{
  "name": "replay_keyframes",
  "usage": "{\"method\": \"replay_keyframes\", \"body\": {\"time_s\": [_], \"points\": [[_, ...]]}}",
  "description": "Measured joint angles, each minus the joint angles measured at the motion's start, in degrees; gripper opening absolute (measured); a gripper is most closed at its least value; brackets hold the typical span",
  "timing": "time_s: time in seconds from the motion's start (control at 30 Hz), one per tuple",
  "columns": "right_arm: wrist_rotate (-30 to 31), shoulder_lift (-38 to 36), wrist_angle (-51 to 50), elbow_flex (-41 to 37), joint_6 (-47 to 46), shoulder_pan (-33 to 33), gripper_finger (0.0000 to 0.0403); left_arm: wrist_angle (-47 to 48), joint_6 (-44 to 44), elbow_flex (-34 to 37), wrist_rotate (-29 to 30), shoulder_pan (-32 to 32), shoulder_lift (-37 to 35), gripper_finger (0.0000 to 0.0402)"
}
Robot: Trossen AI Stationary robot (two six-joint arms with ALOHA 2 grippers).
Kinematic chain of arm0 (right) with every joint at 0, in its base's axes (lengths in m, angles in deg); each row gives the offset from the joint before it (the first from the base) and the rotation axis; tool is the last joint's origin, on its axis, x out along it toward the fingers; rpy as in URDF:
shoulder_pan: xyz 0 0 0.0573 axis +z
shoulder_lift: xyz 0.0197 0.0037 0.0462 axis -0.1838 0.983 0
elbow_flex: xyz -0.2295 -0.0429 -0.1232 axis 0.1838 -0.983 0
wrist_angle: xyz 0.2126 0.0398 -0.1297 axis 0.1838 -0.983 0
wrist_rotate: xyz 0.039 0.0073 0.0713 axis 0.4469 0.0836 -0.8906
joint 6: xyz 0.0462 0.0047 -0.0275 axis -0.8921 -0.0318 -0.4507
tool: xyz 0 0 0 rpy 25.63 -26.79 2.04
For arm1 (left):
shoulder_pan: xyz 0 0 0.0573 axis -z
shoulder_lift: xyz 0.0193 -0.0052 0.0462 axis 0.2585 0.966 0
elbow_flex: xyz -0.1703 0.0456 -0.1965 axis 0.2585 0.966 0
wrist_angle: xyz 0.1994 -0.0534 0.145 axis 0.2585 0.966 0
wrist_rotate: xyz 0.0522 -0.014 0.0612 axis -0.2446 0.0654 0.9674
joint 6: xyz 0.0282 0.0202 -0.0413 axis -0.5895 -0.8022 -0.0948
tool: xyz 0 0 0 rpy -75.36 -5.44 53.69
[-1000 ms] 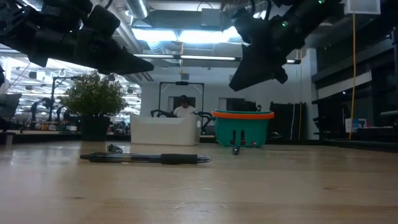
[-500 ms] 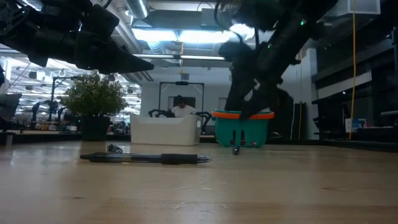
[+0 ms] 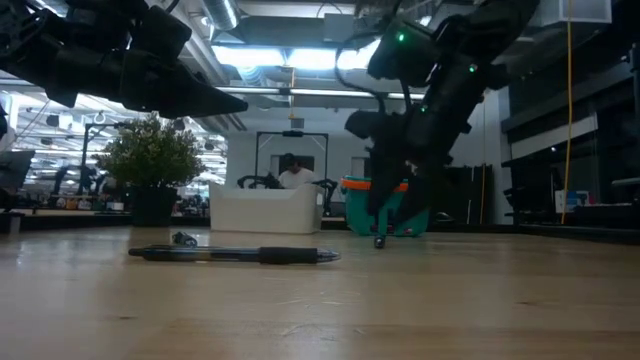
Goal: Sort pens & pencils
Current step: Put the top right black pen into the white bin
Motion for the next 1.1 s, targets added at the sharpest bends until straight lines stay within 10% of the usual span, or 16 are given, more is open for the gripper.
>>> {"method": "replay_keyframes", "body": {"time_s": [0.77,1.1], "points": [[3.6,14.1,-25.5,19.0,1.5,-0.1,0.0202,-0.4,-0.3,0.0,0.0,0.0,0.0,0.0112],[1.4,14.8,-28.4,19.6,5.0,-0.2,0.0141,-0.4,-0.3,0.0,0.0,0.0,0.0,0.0112]]}}
